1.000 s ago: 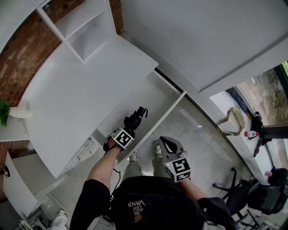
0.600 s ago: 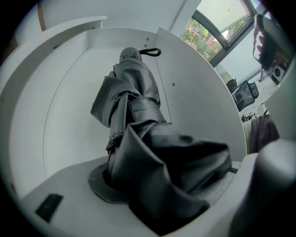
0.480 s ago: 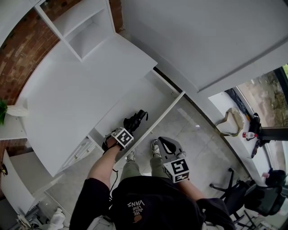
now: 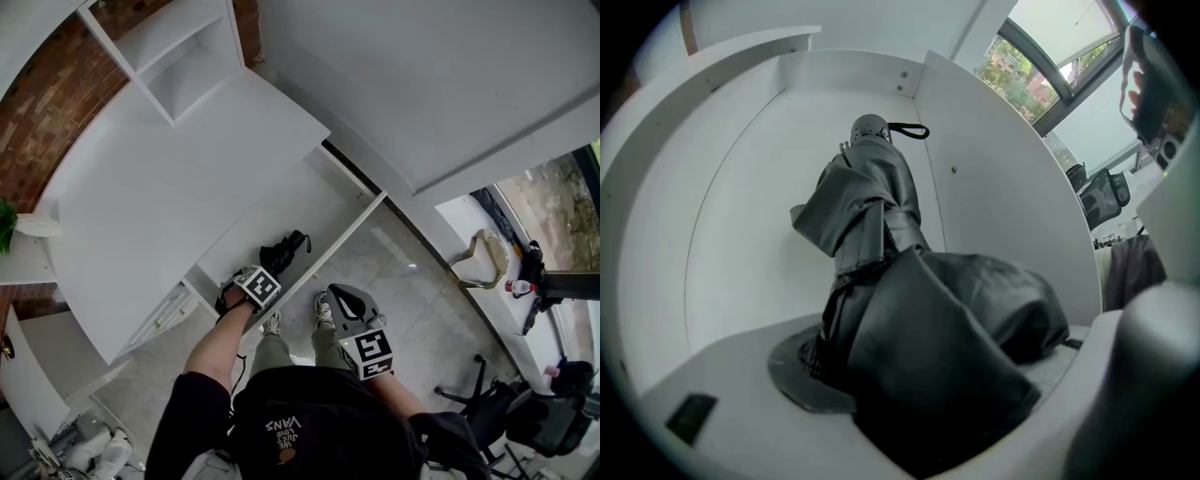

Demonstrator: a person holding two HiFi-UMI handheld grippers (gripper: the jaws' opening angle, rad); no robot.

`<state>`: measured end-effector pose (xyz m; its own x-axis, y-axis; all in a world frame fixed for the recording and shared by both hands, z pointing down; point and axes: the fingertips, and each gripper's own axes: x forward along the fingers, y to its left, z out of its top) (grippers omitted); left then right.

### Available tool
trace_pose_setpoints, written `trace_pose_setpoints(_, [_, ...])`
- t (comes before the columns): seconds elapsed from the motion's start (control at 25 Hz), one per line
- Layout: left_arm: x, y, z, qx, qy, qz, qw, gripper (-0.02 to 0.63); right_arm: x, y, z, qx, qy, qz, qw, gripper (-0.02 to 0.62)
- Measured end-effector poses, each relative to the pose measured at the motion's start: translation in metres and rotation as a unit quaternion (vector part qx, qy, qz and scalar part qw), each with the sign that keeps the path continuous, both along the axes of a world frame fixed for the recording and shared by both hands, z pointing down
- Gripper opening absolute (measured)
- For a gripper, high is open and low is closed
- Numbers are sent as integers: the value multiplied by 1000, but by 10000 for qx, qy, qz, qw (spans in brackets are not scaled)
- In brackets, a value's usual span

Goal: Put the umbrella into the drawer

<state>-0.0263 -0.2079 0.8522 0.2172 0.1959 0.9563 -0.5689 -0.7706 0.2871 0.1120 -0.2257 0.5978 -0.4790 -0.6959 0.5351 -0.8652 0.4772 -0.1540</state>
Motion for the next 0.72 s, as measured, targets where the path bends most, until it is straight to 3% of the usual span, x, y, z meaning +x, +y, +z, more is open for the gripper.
trace_pose_setpoints(0.72, [-11, 0, -7, 66, 7, -235, 9997, 310, -7, -6, -10, 152, 11, -248, 9996, -2])
